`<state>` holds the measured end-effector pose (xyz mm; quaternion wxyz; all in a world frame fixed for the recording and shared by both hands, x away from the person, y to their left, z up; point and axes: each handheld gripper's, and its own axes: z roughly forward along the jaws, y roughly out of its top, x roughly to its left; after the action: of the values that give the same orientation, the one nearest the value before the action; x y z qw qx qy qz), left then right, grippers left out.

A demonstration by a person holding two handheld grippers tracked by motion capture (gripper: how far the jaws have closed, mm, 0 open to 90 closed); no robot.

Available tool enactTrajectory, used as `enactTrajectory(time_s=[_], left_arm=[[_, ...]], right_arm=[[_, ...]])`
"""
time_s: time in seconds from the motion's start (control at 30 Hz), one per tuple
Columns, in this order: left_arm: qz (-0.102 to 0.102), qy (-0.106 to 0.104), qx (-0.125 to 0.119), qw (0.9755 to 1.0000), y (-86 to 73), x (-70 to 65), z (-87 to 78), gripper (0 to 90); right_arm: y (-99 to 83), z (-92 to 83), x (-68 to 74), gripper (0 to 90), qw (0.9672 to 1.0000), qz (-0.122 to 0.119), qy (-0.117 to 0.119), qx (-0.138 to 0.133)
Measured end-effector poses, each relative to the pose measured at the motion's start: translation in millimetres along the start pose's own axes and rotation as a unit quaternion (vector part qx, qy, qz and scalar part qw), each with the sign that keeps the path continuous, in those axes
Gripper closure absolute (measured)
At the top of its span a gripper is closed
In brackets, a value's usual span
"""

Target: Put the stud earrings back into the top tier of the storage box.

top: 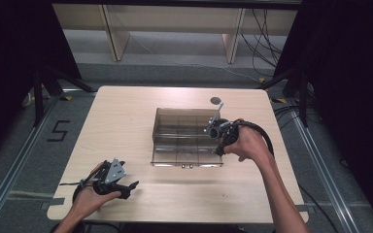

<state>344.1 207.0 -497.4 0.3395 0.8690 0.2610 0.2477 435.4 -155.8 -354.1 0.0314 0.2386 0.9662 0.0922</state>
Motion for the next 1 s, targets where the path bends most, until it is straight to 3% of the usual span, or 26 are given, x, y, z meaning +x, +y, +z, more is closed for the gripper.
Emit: enactTrajectory(time_s=[0.2, 0.4, 0.43, 0.5, 0.53, 0.67, 0.7, 0.73, 0.83, 0.93, 1.0], left_arm=[[-0.003, 0.000, 0.001, 1.0000, 0.0, -0.7, -0.4, 15.3], [0.002, 0.000, 0.001, 1.0000, 0.5, -0.6, 0.4, 15.3], [-0.004, 0.000, 0.000, 1.0000, 0.3, -1.4, 0.8, 15.3], [0.001, 0.001, -0.002, 1.0000, 0.3, -0.5, 0.9, 15.2], [0.002, 0.000, 0.000, 1.0000, 0.2, -0.1, 0.4, 15.3], [-0.005, 0.000, -0.002, 1.0000, 0.0, -0.9, 0.1, 15.2], [0.000, 0.001, -0.001, 1.0000, 0.1, -0.3, 0.0, 15.3], [0.004, 0.001, 0.001, 1.0000, 0.3, 0.2, -0.3, 15.2], [-0.010, 0.002, -0.005, 0.9999, 0.2, -1.6, 0.6, 15.3], [0.006, -0.001, 0.002, 1.0000, 0.4, 0.3, 0.1, 15.3], [0.005, 0.001, 0.000, 1.0000, 0.6, 0.5, 0.3, 15.2]], right_arm=[[5.7, 10.6, -4.8, 85.9, 0.9999, 0.010, 0.000, 0.012], [13.6, 20.3, -6.8, 85.8, 0.9998, 0.002, 0.008, 0.020], [14.5, 22.0, -7.3, 85.8, 0.9997, -0.002, 0.009, 0.022], [15.4, 24.7, -9.1, 85.7, 0.9995, -0.008, -0.001, 0.030], [16.1, 25.9, -7.6, 85.6, 0.9995, 0.005, 0.008, 0.029], [17.9, 31.5, -9.3, 85.2, 0.9993, 0.003, 0.005, 0.036], [18.6, 33.0, -7.5, 84.7, 0.9992, 0.013, 0.018, 0.032], [18.8, 34.6, -8.5, 83.7, 0.9994, 0.006, 0.018, 0.029], [18.2, 34.7, -10.1, 81.6, 0.9995, 0.003, 0.016, 0.028], [15.1, 28.3, -8.5, 78.7, 0.9998, 0.011, 0.011, 0.016], [11.2, 21.8, -6.9, 78.0, 0.9998, 0.017, 0.005, 0.011]])
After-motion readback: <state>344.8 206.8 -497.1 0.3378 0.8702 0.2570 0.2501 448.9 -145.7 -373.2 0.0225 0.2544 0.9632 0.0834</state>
